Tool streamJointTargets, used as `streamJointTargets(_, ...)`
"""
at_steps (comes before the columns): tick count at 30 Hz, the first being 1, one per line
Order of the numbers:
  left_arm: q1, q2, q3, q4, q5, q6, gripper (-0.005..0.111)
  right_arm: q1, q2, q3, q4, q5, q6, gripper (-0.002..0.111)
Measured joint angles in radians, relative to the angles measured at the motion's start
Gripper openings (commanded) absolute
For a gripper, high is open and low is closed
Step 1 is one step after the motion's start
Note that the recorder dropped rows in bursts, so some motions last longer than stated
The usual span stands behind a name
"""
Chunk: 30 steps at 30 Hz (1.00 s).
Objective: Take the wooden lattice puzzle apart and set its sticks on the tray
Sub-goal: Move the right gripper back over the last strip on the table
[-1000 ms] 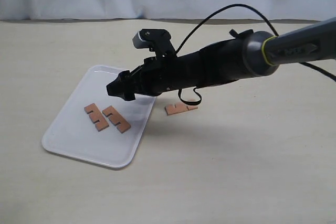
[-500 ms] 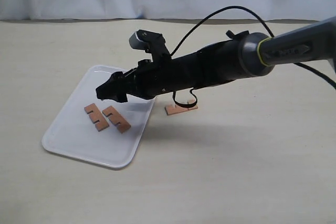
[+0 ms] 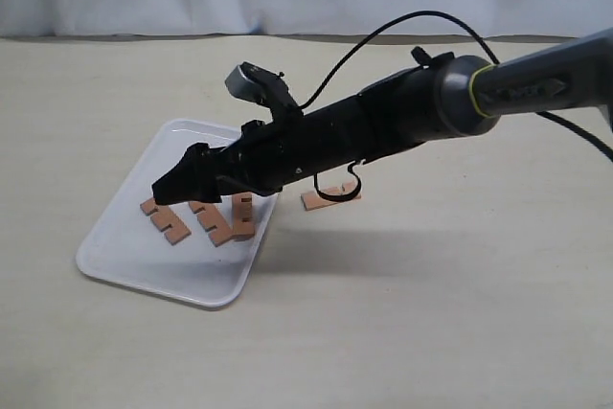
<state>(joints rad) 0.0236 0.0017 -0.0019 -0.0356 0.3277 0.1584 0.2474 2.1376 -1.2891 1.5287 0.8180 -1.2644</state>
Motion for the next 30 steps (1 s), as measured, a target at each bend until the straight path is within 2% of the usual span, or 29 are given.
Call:
streamJointTargets(8,0.0,0.0,0.0,0.0,0.0,0.0,0.0,0.0,-0.106,-0.022,-0.25,0.036,0.057,0.107)
streamJointTargets(12,0.0,0.0,0.0,0.0,0.0,0.0,0.0,0.0,-0.188,-0.022,-0.56,0.039,0.077,0.107)
streamJointTargets(14,0.0,0.0,0.0,0.0,0.0,0.0,0.0,0.0,-0.231,-0.022,-0.793,0.036,0.129,0.107)
streamJointTargets(16,0.0,0.0,0.0,0.0,0.0,0.0,0.0,0.0,-0.245,-0.022,-0.903,0.01,0.212,0.107)
streamJointTargets(22,0.0,0.0,0.0,0.0,0.0,0.0,0.0,0.0,-0.247,-0.022,-1.011,-0.053,0.339,0.107)
streamJointTargets(30,0.0,0.0,0.0,0.0,0.0,0.0,0.0,0.0,-0.247,-0.022,-1.177,-0.072,0.358,0.107)
